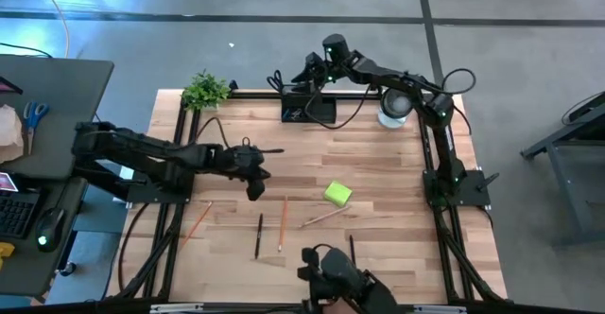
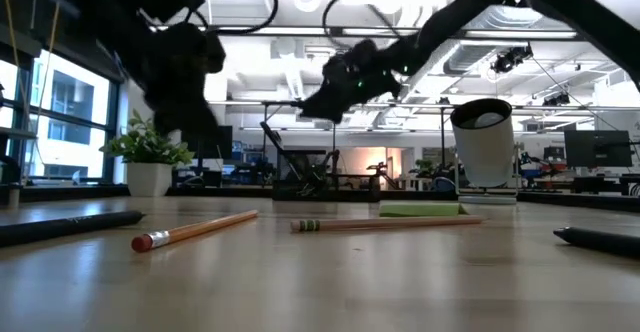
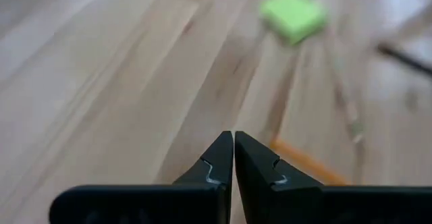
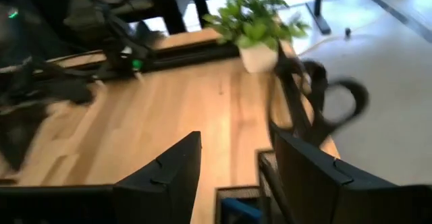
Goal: Pick and place office supplies into organizer
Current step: Put the left orange pencil into the black desk organizer
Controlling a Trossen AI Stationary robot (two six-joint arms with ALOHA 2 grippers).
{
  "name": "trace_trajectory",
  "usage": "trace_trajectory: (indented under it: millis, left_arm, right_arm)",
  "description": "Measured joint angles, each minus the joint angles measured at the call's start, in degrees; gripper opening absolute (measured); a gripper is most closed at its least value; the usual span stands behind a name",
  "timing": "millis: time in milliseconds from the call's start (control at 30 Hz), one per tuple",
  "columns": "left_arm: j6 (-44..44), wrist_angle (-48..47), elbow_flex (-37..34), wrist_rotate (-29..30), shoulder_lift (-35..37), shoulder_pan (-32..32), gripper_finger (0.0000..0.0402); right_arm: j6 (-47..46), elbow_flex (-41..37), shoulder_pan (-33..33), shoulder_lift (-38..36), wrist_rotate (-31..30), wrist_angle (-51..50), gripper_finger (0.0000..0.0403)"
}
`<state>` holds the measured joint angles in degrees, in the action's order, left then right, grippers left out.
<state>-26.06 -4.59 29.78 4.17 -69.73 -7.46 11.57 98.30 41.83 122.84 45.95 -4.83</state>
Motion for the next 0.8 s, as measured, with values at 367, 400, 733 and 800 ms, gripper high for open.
trace_trajectory:
  millis: [367, 400, 733, 800]
  left_arm:
    - [-21.74, -50.73, 21.44, 4.56, -2.74, 9.74, 0.0002]
    - [-23.34, -53.72, 22.00, 3.54, -3.42, 10.66, 0.0003]
    - [-29.91, -48.89, 16.54, 0.87, -4.31, 21.16, 0.0017]
    - [-30.06, -45.86, 14.77, -0.34, -4.31, 21.96, 0.0028]
  right_arm:
    - [11.56, -4.84, -7.08, -7.79, -0.15, -12.30, 0.0149]
    - [11.64, -6.32, -7.78, -8.13, -0.19, -12.35, 0.0144]
    - [-0.14, -37.21, -12.03, -24.02, -5.14, 21.98, 0.0110]
    - [-1.91, -44.55, -13.37, -28.98, -7.64, 28.54, 0.0106]
